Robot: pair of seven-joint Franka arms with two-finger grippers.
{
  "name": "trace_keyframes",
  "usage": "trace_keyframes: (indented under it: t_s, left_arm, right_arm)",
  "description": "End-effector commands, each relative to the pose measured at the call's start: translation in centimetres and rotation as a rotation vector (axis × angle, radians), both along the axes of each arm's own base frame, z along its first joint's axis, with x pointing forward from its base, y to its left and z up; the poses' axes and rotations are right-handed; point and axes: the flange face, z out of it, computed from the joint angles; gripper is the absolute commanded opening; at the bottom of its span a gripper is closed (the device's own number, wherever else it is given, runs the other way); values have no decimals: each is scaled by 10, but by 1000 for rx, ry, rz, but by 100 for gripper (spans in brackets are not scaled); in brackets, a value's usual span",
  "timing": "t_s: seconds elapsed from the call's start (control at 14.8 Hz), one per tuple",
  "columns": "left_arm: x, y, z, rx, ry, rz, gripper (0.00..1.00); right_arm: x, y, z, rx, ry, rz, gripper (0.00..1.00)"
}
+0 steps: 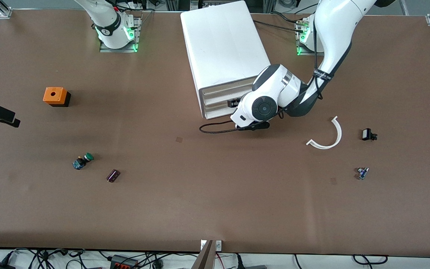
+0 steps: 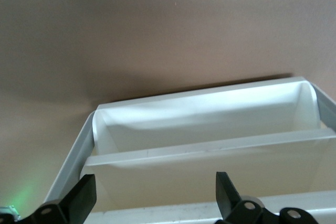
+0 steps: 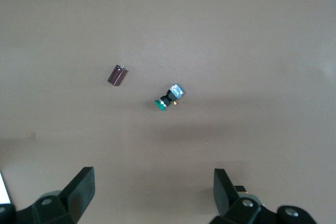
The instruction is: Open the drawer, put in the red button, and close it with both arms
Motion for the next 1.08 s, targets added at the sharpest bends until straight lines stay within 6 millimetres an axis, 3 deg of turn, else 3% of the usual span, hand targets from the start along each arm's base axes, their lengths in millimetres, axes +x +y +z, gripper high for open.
trace_keyframes:
  t_s: [0.0, 0.07, 0.27, 0.41, 0.54, 0.61, 0.81, 1.02]
  left_arm:
    - [-8, 0, 7, -6, 28, -17, 100]
    - [2, 7, 13, -5, 4, -6, 100]
    - [71, 53, 75, 44, -184, 22, 100]
    - [110, 97, 108, 84, -285, 60, 100]
    - [138, 169, 136, 123, -341, 125, 100]
    - [141, 195, 147, 112, -340, 79, 100]
    - [134, 278, 211, 73, -358, -113, 100]
    - [128, 343, 245, 15, -376, -267, 100]
  right_arm:
    - [-16, 7, -2, 7, 28, 13, 100]
    - [-18, 6, -2, 8, 40, 7, 100]
    - [-27, 10, -6, -20, 60, 19, 100]
    - [-42, 22, -10, -45, 56, 41, 100]
    - [-58, 21, -13, -45, 25, 41, 100]
    - [-66, 20, -18, -41, 28, 38, 100]
    - [-73, 19, -18, -38, 25, 29, 100]
    - [-72, 19, -14, -39, 12, 29, 100]
